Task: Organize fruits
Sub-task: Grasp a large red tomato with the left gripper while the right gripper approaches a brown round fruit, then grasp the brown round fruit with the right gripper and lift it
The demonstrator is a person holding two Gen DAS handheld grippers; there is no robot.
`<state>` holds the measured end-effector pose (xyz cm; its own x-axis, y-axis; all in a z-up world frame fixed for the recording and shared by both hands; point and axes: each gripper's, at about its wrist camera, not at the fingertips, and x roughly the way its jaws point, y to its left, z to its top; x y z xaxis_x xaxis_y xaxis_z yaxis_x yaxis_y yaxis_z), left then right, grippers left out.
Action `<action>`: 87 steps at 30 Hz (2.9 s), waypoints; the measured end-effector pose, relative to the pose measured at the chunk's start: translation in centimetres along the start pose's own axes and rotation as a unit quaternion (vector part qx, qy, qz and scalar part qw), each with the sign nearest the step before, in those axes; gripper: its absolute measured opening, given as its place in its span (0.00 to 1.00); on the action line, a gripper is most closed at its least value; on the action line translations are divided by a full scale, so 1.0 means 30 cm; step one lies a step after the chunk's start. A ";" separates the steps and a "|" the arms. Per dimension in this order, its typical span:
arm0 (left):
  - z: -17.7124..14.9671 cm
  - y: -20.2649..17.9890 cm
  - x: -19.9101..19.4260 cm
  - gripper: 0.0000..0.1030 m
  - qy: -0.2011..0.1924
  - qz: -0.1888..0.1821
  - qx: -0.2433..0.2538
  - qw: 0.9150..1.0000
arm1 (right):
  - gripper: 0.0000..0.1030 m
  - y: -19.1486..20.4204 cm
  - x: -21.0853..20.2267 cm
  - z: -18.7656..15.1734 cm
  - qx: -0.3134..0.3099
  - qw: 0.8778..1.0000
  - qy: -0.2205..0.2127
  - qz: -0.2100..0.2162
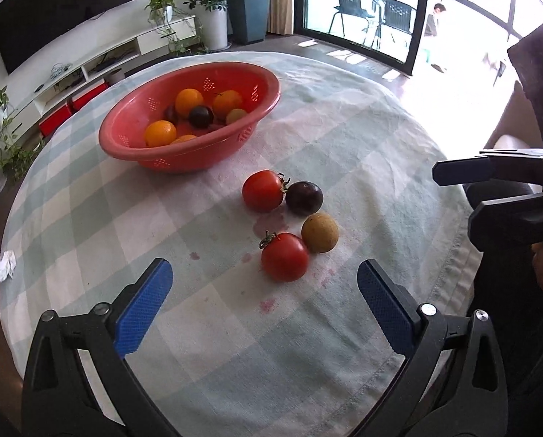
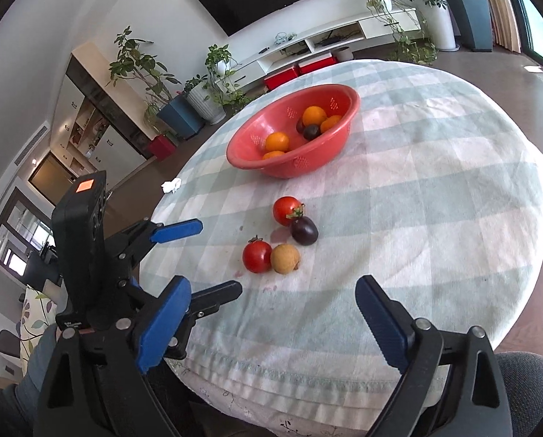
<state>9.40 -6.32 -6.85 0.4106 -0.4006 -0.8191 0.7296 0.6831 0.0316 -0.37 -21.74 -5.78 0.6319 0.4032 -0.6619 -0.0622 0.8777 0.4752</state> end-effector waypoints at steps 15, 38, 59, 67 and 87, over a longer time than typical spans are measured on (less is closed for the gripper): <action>0.027 0.018 0.114 0.52 0.038 -0.083 0.035 0.995 | 0.82 -0.017 0.008 -0.004 0.000 1.000 -0.002 -0.021; -0.006 0.043 0.068 0.29 0.013 -0.076 -0.011 0.997 | 0.75 0.018 0.069 0.003 -0.034 0.998 0.008 -0.057; -0.164 0.165 -0.125 0.29 -0.051 -0.030 -0.146 0.988 | 0.37 0.090 0.311 0.021 -0.083 0.986 0.050 -0.136; -0.166 0.159 -0.118 0.29 -0.053 -0.034 -0.150 0.987 | 0.30 0.125 0.332 0.010 -0.115 0.980 0.048 -0.156; -0.016 0.249 -0.164 0.29 -0.084 -0.008 -0.159 0.984 | 0.29 0.013 0.069 0.199 -0.054 0.989 -0.034 -0.134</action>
<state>12.57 1.07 -2.86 0.5043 -0.4904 -0.7107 0.5405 0.8212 -0.1831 5.51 -22.12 -3.50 0.6870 0.1374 -0.7135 0.0341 0.9748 0.2205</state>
